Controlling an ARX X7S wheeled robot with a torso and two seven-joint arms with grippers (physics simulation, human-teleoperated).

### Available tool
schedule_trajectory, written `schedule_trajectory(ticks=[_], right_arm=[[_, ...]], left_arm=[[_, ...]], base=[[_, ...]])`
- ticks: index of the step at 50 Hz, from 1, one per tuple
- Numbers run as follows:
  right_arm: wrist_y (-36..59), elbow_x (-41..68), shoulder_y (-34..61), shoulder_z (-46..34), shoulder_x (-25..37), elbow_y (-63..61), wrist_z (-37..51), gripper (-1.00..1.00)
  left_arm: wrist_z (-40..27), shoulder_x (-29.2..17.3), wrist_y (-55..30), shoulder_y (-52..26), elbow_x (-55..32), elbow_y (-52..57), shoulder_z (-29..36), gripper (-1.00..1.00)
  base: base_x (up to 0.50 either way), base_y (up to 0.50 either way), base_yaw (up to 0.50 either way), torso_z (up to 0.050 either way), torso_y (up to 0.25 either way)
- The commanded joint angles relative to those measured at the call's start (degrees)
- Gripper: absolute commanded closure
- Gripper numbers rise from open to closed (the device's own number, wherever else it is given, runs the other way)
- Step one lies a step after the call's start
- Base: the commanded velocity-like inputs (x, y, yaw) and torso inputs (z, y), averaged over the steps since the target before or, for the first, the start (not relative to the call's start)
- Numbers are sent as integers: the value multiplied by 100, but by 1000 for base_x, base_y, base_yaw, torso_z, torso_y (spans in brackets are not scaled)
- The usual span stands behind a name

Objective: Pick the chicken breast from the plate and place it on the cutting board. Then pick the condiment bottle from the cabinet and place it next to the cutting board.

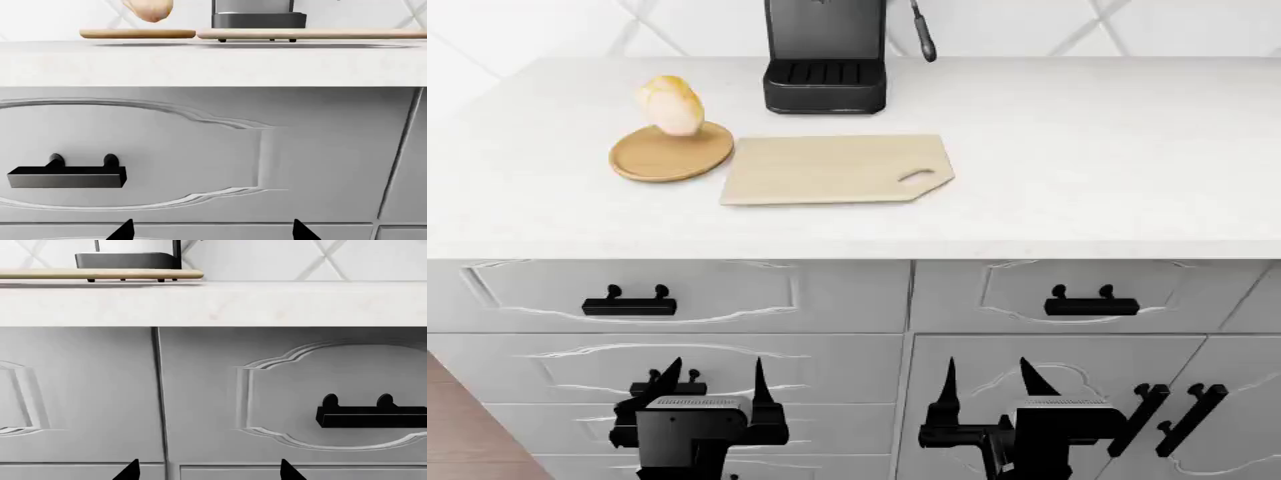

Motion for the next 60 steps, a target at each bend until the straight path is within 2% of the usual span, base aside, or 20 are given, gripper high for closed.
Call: schedule_trajectory(ticks=[1, 9, 13, 16, 21, 29, 36, 46, 60], right_arm=[[22, 126, -8, -96, 84, -42, 114, -100], [105, 461, 80, -210, 214, -74, 263, -100], [303, 527, -112, -271, 318, -655, 309, -100], [1066, 558, -126, -311, 462, -1658, 368, -100], [2823, 566, 691, -350, 645, -3272, 552, -100], [4576, 805, 1894, -398, 674, -4652, 686, -100], [4376, 813, 1749, -463, 735, -4652, 696, -100], [4623, 859, 1696, -639, 829, -5109, 745, -100], [4487, 931, 1649, -616, 830, -5089, 851, -100]], left_arm=[[-90, -88, -70, 7, -139, 57, 87, -100], [-36, -261, 6, 80, -636, 278, 162, -100], [7, -369, -229, 188, -888, 799, 158, -100], [-31, -521, -703, 148, -1089, 1603, 93, -100], [-363, -669, -1845, -585, -1602, 2827, -158, -100], [-866, -766, -3018, -1719, -2265, 3659, -562, -100], [-761, -853, -2837, -1554, -2153, 3612, -352, -100], [-900, -1074, -3045, -1387, -2077, 4231, -237, -100], [-1020, -1106, -3076, -1449, -2137, 4235, -265, -100]], base=[[0, 0, 0, 0, 0], [0, 0, 0, 23, 0], [0, 0, 0, 50, 0], [0, 0, 0, 50, 0], [0, 0, 0, 50, 0], [0, 0, 0, 50, 0], [0, 0, 0, 44, 0], [73, 500, 0, 0, 0], [152, 500, 0, 0, 0]])
